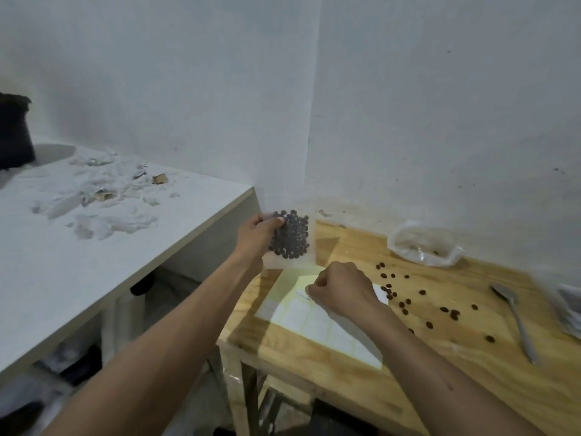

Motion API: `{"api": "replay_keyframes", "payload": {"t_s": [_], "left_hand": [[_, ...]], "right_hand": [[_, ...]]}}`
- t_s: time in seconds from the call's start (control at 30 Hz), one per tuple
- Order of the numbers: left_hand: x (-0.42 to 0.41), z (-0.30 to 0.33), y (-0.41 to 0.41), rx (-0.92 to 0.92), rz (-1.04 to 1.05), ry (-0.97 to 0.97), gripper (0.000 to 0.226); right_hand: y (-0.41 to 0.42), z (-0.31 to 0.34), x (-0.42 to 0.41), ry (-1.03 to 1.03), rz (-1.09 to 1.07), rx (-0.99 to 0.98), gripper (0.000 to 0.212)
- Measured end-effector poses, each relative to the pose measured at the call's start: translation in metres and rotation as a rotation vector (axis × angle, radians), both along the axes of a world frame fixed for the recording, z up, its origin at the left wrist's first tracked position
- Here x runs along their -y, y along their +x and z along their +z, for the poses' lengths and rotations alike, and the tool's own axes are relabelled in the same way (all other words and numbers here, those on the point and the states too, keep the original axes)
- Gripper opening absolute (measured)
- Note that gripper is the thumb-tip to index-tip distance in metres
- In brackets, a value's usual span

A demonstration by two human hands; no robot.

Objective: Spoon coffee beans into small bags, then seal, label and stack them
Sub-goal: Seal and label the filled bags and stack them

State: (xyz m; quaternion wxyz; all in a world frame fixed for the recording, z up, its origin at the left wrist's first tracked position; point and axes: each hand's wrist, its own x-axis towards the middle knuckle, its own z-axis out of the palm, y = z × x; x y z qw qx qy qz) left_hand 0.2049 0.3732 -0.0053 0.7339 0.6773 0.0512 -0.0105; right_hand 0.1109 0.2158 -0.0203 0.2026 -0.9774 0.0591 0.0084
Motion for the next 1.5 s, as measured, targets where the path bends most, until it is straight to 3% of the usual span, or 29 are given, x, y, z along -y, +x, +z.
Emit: {"api": "replay_keyframes", "payload": {"t_s": [0.1, 0.2, 0.4, 0.5, 0.6, 0.67, 0.9, 1.13, 1.33, 1.43, 1.5], "left_hand": [[0.0, 0.004, -0.009, 0.012, 0.013, 0.008, 0.013], [-0.001, 0.004, -0.012, 0.025, 0.01, 0.007, 0.013], [-0.004, 0.004, -0.018, 0.057, 0.008, 0.03, 0.021], [-0.004, 0.004, -0.016, 0.069, 0.017, 0.031, 0.023], [0.001, 0.005, -0.016, 0.112, -0.033, 0.057, 0.012], [0.01, 0.006, -0.02, 0.134, -0.078, 0.056, 0.013], [0.046, 0.012, -0.034, 0.146, -0.169, -0.031, 0.021], [0.063, 0.018, -0.04, 0.125, -0.187, -0.026, 0.032], [0.069, 0.019, -0.047, 0.176, -0.225, -0.007, 0.019], [0.072, 0.018, -0.048, 0.193, -0.209, -0.012, 0.014], [0.074, 0.02, -0.048, 0.204, -0.202, -0.011, 0.013]], "right_hand": [[-0.004, -0.001, -0.008, -0.011, -0.016, 0.005, 0.04], [0.0, -0.006, -0.011, -0.001, -0.049, 0.002, 0.009], [-0.001, -0.003, -0.009, 0.099, 0.033, -0.059, 0.036], [-0.003, 0.006, -0.002, 0.299, 0.088, -0.059, 0.039], [-0.002, 0.026, 0.008, 0.544, 0.065, 0.115, 0.02], [0.002, 0.04, 0.015, 0.595, 0.036, 0.263, 0.008], [0.017, 0.065, 0.039, 0.561, -0.036, 0.52, 0.012], [0.013, 0.064, 0.052, 0.518, -0.079, 0.562, 0.008], [0.009, 0.062, 0.054, 0.502, -0.142, 0.57, 0.007], [0.006, 0.061, 0.052, 0.418, -0.225, 0.561, 0.019], [0.006, 0.06, 0.056, 0.451, -0.318, 0.548, 0.043]]}}
